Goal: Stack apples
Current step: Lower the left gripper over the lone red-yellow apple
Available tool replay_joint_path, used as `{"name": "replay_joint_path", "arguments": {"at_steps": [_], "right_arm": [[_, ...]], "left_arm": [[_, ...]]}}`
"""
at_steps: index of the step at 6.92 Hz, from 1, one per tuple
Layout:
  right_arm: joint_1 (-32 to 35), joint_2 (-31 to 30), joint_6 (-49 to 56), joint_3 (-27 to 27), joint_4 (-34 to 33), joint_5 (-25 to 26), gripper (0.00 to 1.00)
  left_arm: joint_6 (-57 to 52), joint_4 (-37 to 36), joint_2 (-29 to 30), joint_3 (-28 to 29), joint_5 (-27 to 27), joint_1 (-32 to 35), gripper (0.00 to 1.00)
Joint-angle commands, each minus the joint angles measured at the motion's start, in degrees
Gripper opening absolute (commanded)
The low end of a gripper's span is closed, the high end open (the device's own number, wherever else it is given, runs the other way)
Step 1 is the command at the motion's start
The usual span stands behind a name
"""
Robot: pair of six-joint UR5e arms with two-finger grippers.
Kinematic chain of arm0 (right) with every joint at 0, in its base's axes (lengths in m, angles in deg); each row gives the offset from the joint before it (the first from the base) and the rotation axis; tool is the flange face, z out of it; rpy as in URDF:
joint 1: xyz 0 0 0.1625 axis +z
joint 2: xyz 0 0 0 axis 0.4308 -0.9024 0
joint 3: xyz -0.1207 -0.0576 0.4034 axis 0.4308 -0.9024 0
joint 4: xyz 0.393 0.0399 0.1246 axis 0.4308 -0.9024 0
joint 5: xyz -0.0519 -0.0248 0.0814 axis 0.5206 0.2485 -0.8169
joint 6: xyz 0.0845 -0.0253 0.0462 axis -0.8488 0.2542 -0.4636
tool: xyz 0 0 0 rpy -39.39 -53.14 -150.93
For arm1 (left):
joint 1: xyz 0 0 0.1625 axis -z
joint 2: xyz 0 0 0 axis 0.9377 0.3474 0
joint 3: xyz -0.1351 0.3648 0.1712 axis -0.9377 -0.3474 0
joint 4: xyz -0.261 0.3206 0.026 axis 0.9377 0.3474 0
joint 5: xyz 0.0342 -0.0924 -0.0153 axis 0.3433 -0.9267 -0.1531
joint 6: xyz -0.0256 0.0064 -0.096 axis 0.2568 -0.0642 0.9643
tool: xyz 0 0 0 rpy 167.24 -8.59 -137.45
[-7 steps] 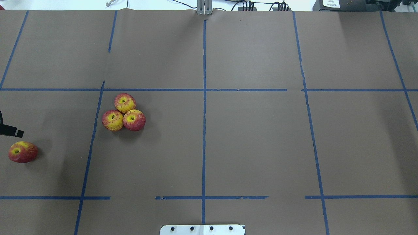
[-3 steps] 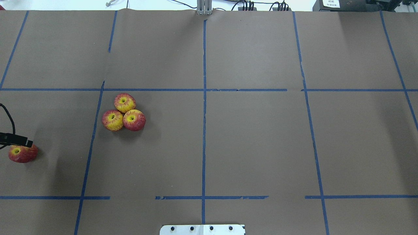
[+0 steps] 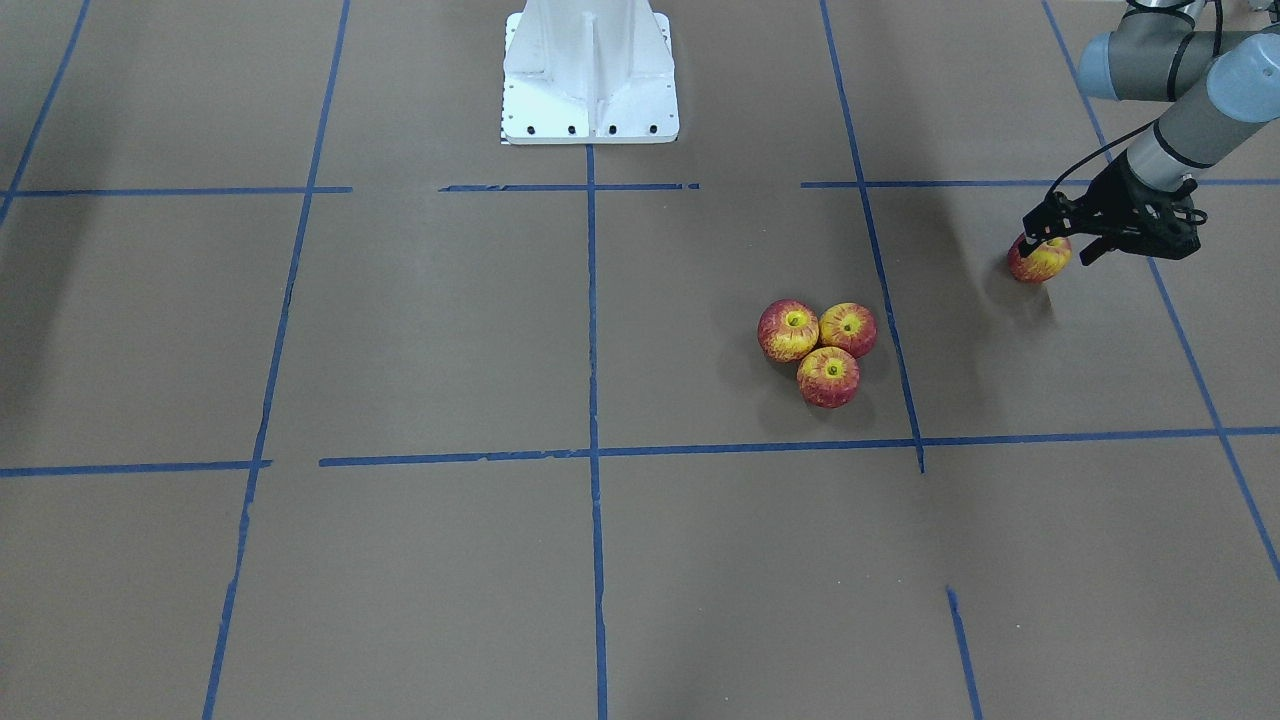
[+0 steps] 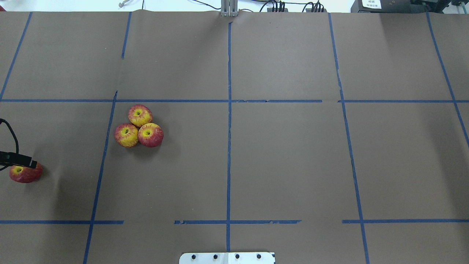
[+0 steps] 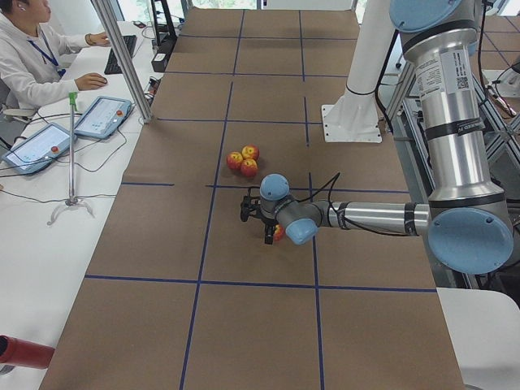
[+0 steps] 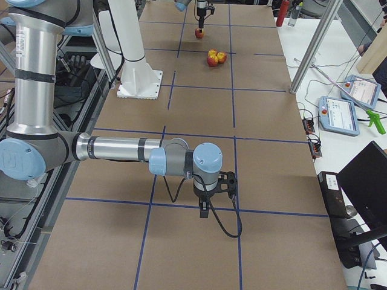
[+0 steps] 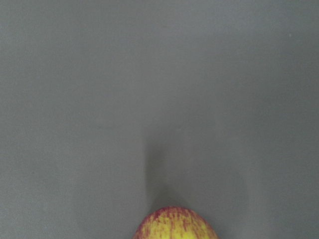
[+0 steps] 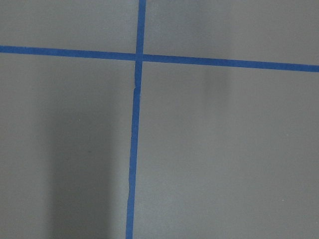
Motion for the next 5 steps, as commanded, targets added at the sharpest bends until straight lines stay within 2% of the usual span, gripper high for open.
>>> {"name": "replay_joint_path", "arguments": {"at_steps": [1,3,4,5], "right_arm": [[0.0,0.0,0.0,0.0,0.0,0.0,1.0],[0.0,0.0,0.0,0.0,0.0,0.0,1.0],[0.0,0.0,0.0,0.0,0.0,0.0,1.0],[0.0,0.0,0.0,0.0,0.0,0.0,1.0]], "left_arm": [[-0.05,0.0,0.12,0.27,-0.25,-0.65,1.0],[-0.05,-0.09,0.03,0.27,-0.08,-2.49,0.97],[-0.14,-0.09,0.03,0.71,-0.08,-2.5,0.88],[0.03,-0.09,0.03,0.62,-0.16,-2.5,0.47]]}}
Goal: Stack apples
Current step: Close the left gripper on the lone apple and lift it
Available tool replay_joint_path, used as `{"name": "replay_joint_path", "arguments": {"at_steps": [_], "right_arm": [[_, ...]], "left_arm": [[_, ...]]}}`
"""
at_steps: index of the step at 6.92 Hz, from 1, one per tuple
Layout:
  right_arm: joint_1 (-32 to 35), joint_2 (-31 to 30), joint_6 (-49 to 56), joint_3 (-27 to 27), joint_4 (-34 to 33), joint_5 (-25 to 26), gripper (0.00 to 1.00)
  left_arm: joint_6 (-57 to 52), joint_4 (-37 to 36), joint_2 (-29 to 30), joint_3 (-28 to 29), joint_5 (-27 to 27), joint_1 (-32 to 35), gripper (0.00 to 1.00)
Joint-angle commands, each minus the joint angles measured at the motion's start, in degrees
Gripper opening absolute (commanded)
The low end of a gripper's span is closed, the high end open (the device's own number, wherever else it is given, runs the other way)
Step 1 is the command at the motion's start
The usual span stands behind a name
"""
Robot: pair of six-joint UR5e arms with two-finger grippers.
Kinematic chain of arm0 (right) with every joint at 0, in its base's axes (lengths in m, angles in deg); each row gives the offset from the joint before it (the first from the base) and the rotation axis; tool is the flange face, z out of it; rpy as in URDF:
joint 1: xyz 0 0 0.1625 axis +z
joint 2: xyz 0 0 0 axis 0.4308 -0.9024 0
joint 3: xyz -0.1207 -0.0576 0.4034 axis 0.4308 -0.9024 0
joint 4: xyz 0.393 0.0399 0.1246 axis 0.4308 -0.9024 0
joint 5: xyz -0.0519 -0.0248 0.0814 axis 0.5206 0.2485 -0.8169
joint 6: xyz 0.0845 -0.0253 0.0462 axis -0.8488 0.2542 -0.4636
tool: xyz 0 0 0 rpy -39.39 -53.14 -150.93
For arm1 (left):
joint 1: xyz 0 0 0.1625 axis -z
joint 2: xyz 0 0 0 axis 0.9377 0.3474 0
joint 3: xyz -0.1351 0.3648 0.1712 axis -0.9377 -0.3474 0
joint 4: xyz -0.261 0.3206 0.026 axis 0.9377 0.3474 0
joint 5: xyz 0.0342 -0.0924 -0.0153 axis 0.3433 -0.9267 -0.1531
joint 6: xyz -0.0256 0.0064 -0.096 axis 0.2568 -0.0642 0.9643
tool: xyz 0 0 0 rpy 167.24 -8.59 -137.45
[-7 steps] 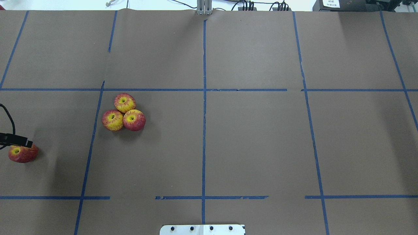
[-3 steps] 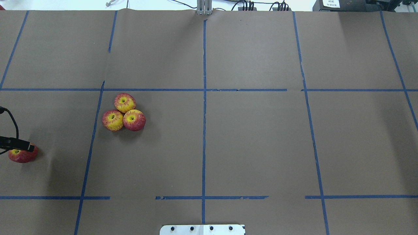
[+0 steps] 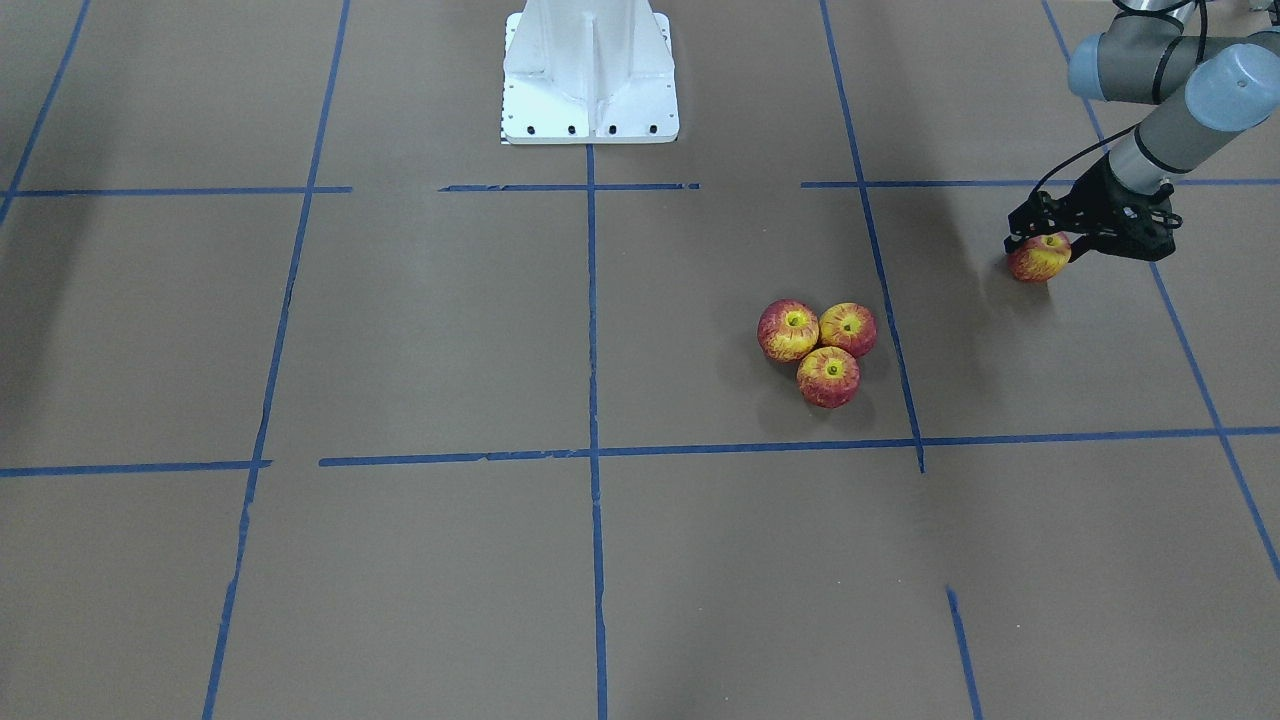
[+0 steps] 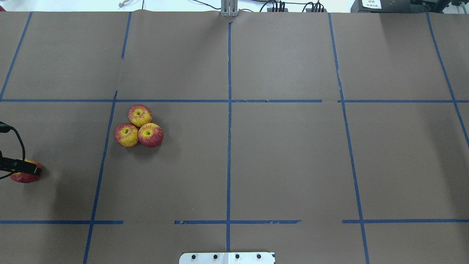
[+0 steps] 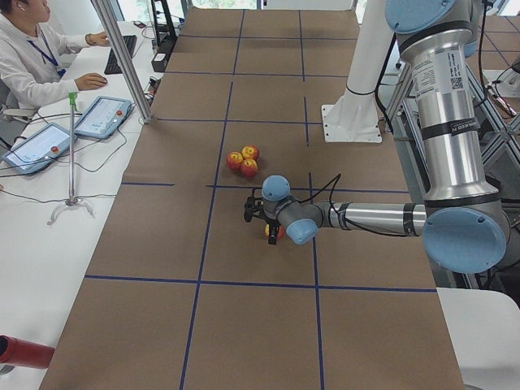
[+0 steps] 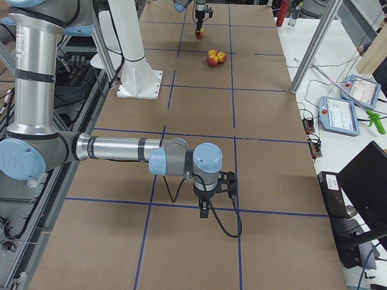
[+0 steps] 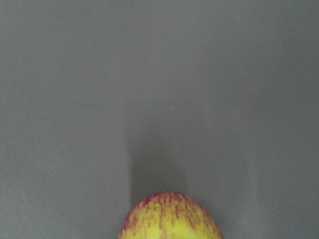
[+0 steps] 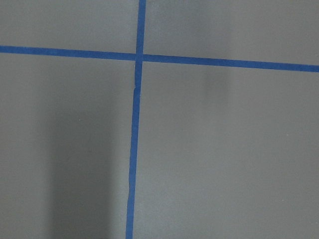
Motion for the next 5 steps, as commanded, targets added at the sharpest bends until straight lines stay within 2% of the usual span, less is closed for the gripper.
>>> {"name": "replay_joint_path", "arguments": {"at_steps": [1,3,4,5], "right_arm": [[0.0,0.0,-0.09,0.0,0.0,0.0,1.0],[0.0,0.0,0.0,0.0,0.0,0.0,1.0],[0.0,0.0,0.0,0.0,0.0,0.0,1.0],[0.0,0.0,0.0,0.0,0.0,0.0,1.0]], "left_arm": [[0.11,-0.01,0.08,0.07,-0.06,-0.11,0.04],[0.55,-0.45,-0.01,-4.74,-0.76,0.67,0.0],[0.81,-1.67,0.51,-8.25,-4.77,0.76,0.0],[5.08,-3.94,5.13,-9.33,-6.46,1.2,0.0]]}}
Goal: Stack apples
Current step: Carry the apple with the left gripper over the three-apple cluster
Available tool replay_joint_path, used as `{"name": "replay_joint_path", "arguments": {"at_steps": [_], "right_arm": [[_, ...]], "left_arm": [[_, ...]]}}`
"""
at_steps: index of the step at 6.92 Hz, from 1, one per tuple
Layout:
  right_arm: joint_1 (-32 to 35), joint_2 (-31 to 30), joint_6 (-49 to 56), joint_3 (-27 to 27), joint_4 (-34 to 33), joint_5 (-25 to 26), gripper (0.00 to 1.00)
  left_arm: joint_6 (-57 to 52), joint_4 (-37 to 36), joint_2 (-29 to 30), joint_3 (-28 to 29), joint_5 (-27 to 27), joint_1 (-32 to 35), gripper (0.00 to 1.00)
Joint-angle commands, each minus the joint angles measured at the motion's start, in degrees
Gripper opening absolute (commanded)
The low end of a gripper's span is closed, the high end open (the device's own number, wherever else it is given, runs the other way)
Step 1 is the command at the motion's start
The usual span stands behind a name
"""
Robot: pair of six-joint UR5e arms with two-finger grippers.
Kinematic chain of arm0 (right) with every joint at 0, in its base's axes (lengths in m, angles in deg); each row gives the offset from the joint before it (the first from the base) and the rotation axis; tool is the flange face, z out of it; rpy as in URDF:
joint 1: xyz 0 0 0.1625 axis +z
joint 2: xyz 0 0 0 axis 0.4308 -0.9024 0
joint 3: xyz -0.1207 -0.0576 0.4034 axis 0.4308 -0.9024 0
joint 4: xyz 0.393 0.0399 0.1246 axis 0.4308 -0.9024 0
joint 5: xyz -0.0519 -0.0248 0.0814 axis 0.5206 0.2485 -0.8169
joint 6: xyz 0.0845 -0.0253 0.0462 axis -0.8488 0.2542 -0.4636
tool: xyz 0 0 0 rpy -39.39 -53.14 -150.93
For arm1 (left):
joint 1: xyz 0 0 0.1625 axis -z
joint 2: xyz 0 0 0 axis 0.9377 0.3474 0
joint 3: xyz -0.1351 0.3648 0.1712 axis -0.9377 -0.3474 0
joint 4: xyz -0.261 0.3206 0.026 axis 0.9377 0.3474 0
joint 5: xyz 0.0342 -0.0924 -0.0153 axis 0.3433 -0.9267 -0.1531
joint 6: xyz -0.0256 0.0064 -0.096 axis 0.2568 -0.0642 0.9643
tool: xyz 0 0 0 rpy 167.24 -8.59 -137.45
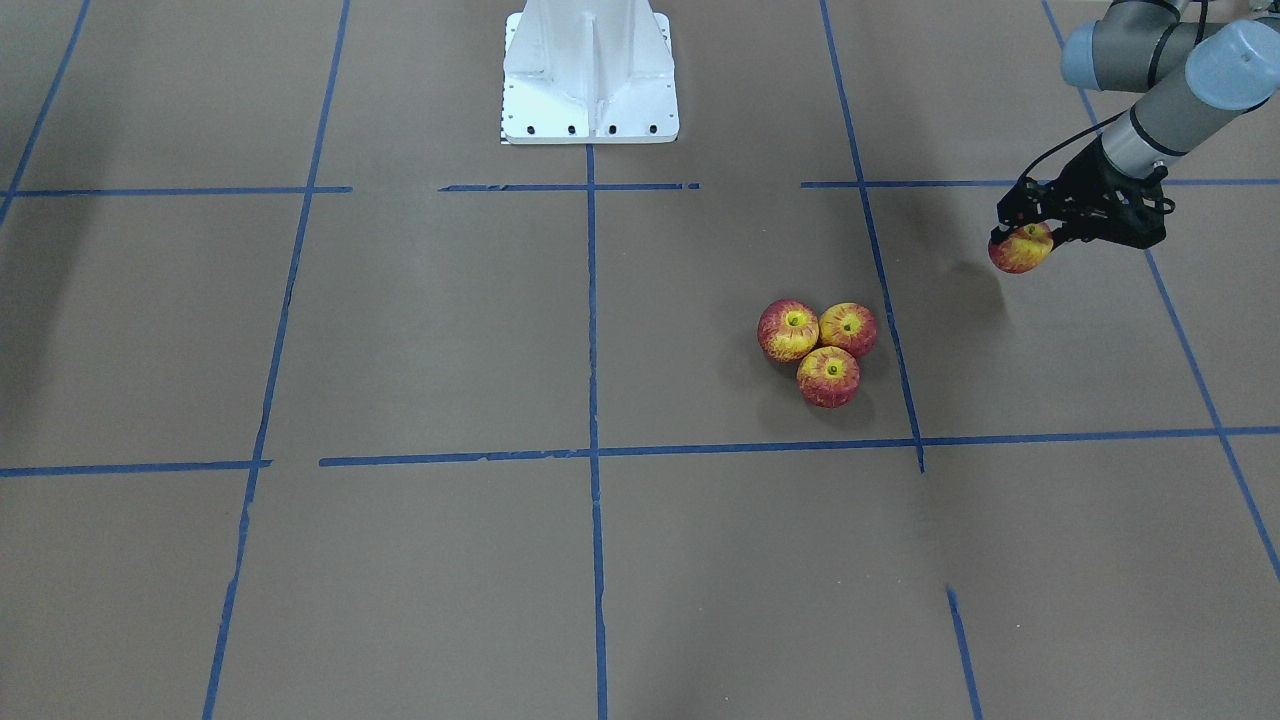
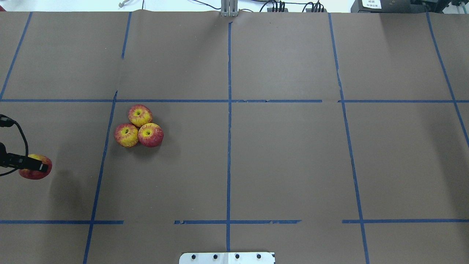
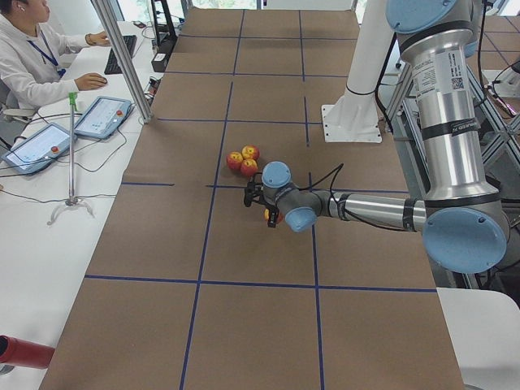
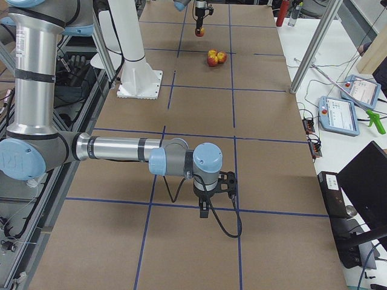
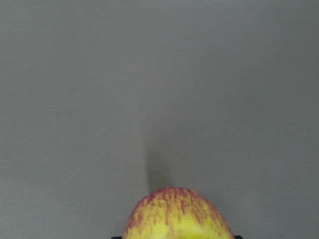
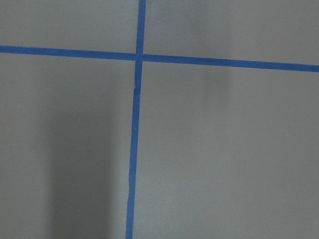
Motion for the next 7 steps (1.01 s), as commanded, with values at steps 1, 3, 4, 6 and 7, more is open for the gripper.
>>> {"name": "replay_joint_path", "arguments": {"at_steps": [1,3,4,6,7], "right_arm": [[0.0,0.0,0.01,0.0,0.0,0.0,1.0],[0.0,0.0,-0.08,0.0,0.0,0.0,1.0],[0.0,0.0,0.01,0.0,0.0,0.0,1.0],[0.0,0.0,0.01,0.0,0.0,0.0,1.0],[0.0,0.0,-0.08,0.0,0.0,0.0,1.0]], "left_arm": [[10.93,-4.88,10.55,-1.78,-2.5,0.24,0.0],[15.39,-18.01,22.34,-1.34,-1.89,-0.38,0.0],[15.31,-24.27,28.93,1.19,-1.62,-1.42,0.0],[15.13,-25.12,30.66,3.41,2.74,-3.79,0.0],[15.13,-25.13,30.75,3.5,2.95,-4.15,0.0]]}}
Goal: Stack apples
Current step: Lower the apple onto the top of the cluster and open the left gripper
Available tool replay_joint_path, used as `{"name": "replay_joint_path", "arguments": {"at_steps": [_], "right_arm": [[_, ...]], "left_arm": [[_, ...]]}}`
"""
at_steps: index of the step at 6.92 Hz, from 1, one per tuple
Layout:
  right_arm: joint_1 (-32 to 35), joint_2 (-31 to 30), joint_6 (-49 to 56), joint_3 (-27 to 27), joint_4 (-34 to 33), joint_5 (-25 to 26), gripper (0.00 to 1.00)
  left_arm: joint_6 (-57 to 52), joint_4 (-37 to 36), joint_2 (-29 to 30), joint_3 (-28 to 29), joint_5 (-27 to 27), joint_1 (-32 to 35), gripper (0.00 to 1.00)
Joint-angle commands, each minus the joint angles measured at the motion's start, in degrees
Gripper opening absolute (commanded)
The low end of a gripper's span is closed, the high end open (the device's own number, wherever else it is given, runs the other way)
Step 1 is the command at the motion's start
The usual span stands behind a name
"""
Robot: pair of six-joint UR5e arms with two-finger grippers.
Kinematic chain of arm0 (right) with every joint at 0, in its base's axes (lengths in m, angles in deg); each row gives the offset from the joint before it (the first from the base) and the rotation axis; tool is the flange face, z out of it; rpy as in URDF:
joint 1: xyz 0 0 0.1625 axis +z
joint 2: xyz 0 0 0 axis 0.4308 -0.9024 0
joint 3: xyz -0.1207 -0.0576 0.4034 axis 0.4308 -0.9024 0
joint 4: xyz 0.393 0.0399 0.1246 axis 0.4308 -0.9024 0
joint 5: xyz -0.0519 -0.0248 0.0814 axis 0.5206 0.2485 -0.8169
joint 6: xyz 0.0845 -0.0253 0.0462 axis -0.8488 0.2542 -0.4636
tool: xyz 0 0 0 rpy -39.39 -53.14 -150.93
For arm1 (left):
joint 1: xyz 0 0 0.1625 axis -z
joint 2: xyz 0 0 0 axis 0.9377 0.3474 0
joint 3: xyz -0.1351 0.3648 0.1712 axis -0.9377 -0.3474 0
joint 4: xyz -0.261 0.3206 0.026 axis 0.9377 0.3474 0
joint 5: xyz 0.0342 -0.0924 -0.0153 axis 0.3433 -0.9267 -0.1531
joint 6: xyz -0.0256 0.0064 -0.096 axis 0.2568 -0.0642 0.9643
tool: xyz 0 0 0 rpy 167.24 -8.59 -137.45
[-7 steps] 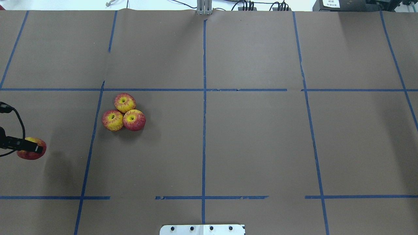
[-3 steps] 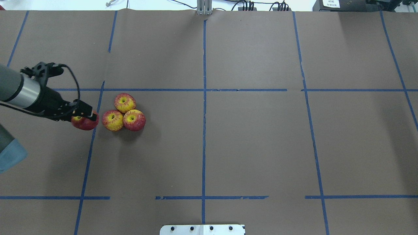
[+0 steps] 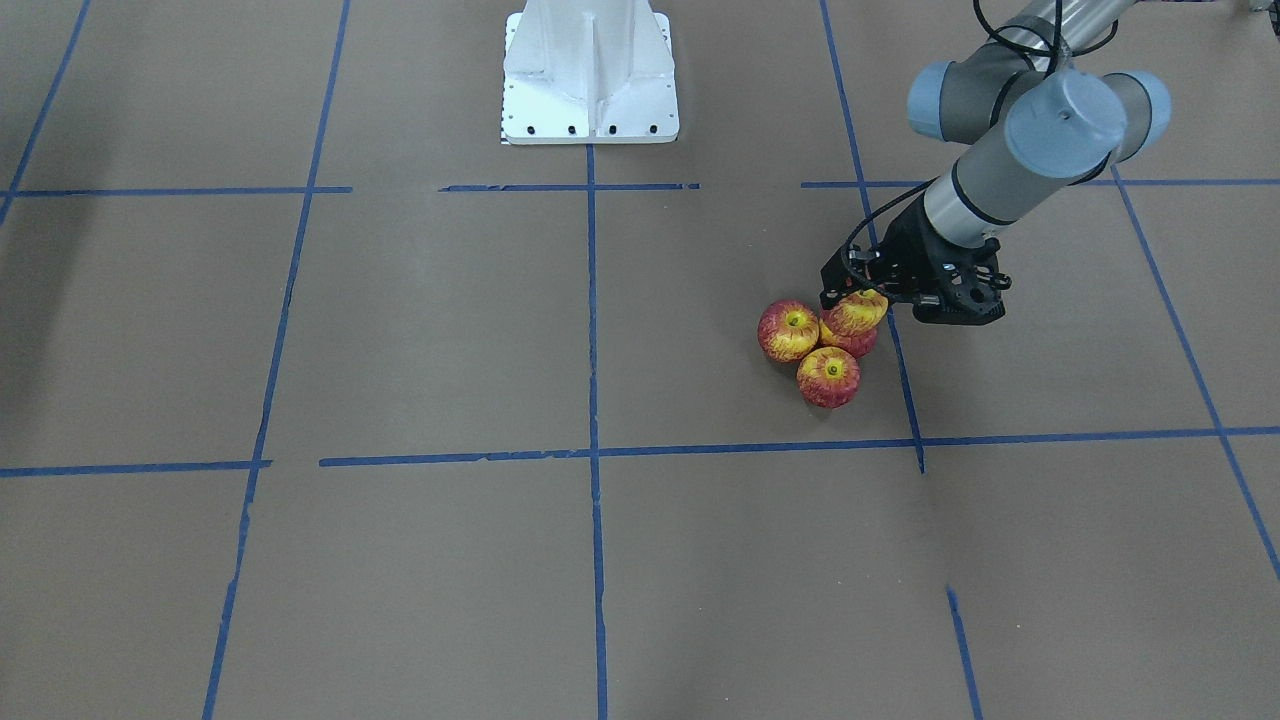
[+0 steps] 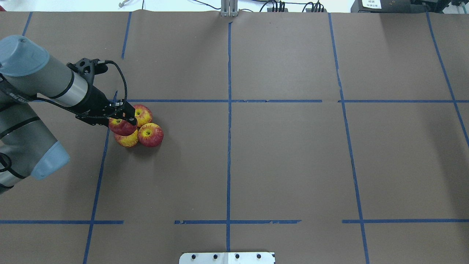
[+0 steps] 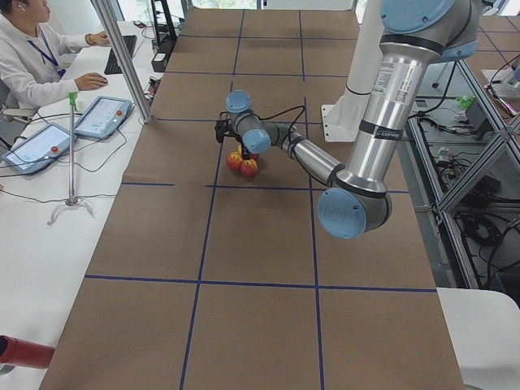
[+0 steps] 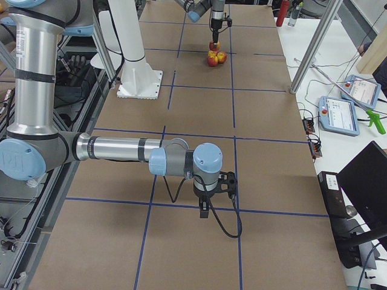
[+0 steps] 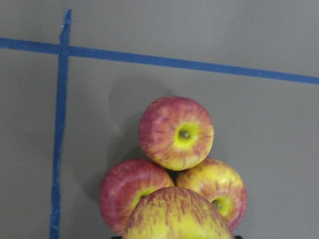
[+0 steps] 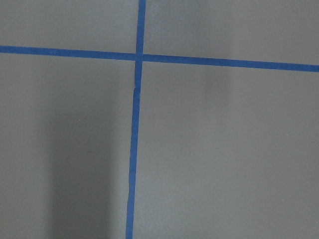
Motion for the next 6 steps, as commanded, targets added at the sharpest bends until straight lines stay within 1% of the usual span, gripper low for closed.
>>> {"name": "replay_joint_path", "arguments": {"at_steps": [1,4,6], "right_arm": [[0.0,0.0,0.04,0.0,0.0,0.0,1.0],[0.0,0.0,-0.05,0.0,0.0,0.0,1.0],[0.0,0.0,0.04,0.0,0.0,0.0,1.0]], "left_arm": [[0.07,-0.53,1.1,0.4,1.42,-1.07,0.0],[0.15,-1.5,1.72,0.31,1.51,-1.07,0.0],[0.15,-1.5,1.81,0.58,3.43,-1.07,0.0]]}}
